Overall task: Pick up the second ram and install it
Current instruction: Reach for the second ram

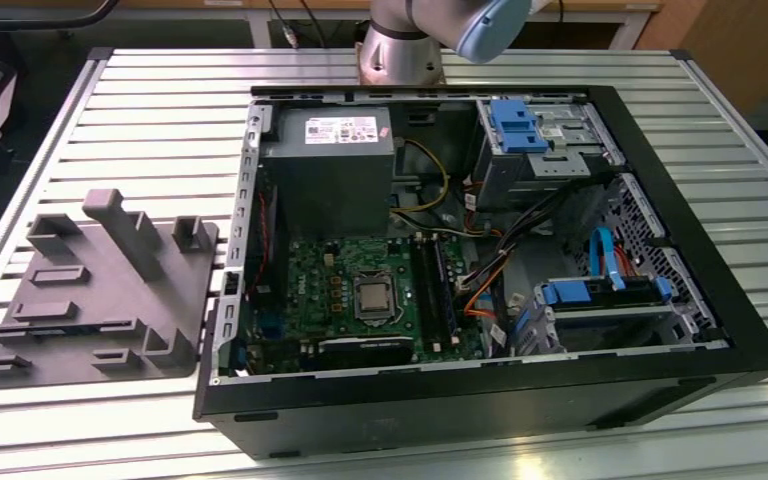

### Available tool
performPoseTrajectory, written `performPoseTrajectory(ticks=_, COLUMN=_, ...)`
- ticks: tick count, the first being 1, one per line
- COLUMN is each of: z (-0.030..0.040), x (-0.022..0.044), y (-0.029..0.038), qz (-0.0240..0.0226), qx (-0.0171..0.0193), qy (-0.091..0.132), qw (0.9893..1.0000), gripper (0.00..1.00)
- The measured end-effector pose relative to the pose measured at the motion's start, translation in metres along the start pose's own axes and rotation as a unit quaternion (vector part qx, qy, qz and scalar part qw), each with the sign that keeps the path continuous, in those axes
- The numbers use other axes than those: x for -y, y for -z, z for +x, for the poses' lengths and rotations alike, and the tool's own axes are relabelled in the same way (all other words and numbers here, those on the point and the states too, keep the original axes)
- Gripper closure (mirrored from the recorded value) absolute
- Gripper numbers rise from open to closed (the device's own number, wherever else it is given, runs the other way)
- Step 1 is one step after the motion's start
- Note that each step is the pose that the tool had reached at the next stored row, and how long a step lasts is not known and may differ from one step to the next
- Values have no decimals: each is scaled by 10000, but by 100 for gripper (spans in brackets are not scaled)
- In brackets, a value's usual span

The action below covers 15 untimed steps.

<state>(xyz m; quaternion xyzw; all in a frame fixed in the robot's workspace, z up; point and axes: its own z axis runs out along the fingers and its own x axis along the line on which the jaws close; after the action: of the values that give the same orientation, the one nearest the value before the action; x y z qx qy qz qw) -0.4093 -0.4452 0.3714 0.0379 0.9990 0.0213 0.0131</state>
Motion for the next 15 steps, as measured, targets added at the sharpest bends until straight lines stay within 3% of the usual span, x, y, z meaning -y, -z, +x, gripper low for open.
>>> performPoseTrajectory(ticks=15, z=27, x=45, y=-36, qz=0, qx=0, qy=0, qw=10000, gripper=89)
